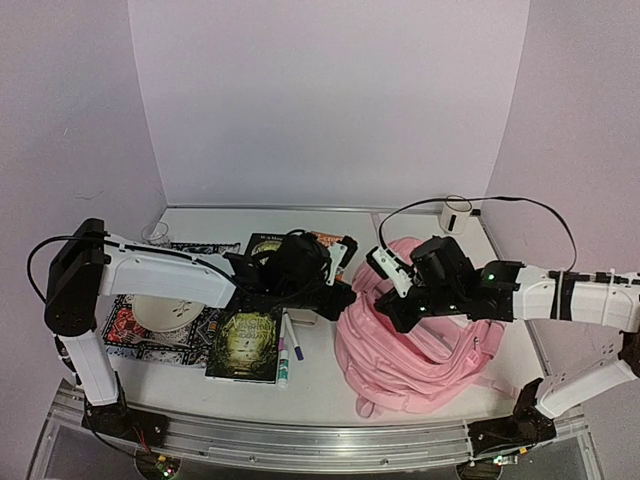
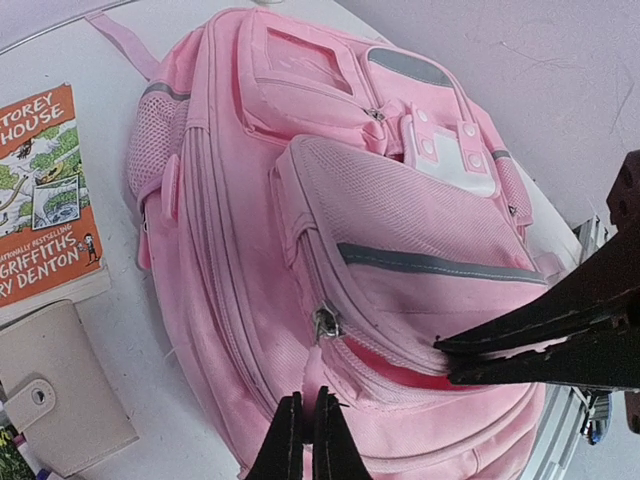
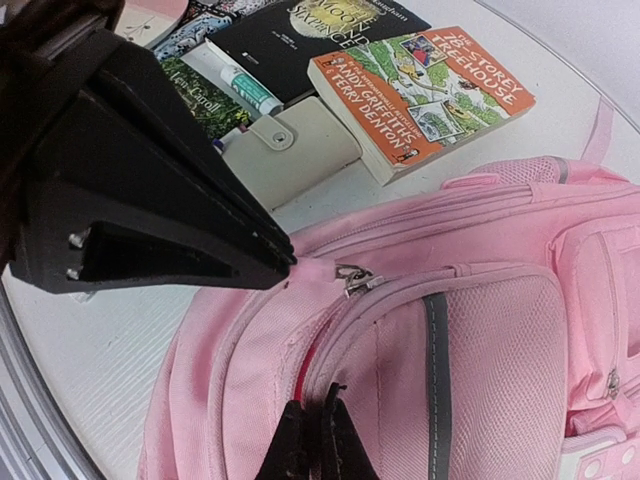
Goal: Pack the student bag
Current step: Unzip the upper front pocket of the student bag, then pick up the pen at the center of the board.
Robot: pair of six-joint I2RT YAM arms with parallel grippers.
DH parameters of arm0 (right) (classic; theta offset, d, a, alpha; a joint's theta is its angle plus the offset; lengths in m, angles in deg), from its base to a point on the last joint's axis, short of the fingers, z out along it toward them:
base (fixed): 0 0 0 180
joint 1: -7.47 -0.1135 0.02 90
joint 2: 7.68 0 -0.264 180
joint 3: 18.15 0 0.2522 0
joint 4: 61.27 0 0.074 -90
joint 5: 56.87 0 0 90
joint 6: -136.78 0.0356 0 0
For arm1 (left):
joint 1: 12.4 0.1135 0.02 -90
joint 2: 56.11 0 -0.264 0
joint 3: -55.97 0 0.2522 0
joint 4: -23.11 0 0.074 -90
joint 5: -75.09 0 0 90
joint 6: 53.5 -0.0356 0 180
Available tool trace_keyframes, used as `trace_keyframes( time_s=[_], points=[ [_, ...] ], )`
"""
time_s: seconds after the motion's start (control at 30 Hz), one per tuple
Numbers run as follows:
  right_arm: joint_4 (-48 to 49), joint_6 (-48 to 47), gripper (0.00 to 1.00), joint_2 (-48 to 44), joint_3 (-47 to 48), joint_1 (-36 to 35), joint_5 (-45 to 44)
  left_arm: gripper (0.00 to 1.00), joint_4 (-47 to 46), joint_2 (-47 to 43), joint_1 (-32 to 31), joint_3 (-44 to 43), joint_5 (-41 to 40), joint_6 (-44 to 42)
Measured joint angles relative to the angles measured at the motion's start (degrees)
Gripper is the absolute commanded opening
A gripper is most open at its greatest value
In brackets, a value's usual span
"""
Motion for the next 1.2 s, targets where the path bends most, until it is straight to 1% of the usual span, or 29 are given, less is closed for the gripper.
trace_keyframes(
  time_s=[0.13, 0.27, 0.5, 0.53, 0.67, 0.77, 0.83, 0.9, 0.97, 1.07, 1.2],
  points=[
    [-1.7, -1.0, 0.00, -3.0, -0.4, 0.5, 3.2, 0.00, -0.3, 0.3, 0.1, -0.8, -0.4, -0.9],
    [-2.6, -2.1, 0.00, -5.0, -0.5, 0.7, 5.1, 0.00, -0.4, 2.9, 1.1, -3.8, -0.6, -1.9],
    [-4.1, -2.9, 0.00, -3.8, 0.9, 1.9, 0.5, 0.01, -0.5, 8.6, 1.8, -9.9, -1.0, -4.4],
    [-4.4, -2.8, 0.00, -3.1, 1.7, 1.9, -0.4, 0.03, -0.5, 9.1, 2.0, -10.4, -1.2, -4.6],
    [-4.9, -2.7, 0.00, 0.2, 5.3, 1.9, -3.1, 0.16, -0.9, 9.3, 3.0, -10.6, -2.3, -5.1],
    [-6.7, -2.4, 0.00, 1.7, 7.8, 1.5, -4.3, 0.31, -1.4, 8.4, 4.7, -9.6, -7.4, -5.3],
    [-8.0, -2.3, 0.00, 2.3, 9.3, 1.2, -5.3, 0.41, -1.4, 6.4, 6.6, -6.9, -10.7, -4.4],
    [-8.9, -2.3, 0.00, 3.2, 10.8, 1.2, -6.5, 0.47, -1.2, 4.1, 8.3, -4.1, -13.7, -3.9],
    [-9.6, -2.3, 0.00, 4.3, 12.2, 1.1, -7.6, 0.52, -0.9, 1.2, 9.3, -1.2, -16.3, -3.1],
    [-10.3, -2.3, 0.00, 5.9, 14.5, 1.1, -9.2, 0.59, -0.2, -3.3, 9.0, 2.8, -18.2, -1.4],
    [-10.9, -2.3, 0.00, 7.7, 16.7, 1.1, -11.1, 0.62, 1.9, -7.9, 8.0, 6.7, -18.5, 2.1]
  ],
)
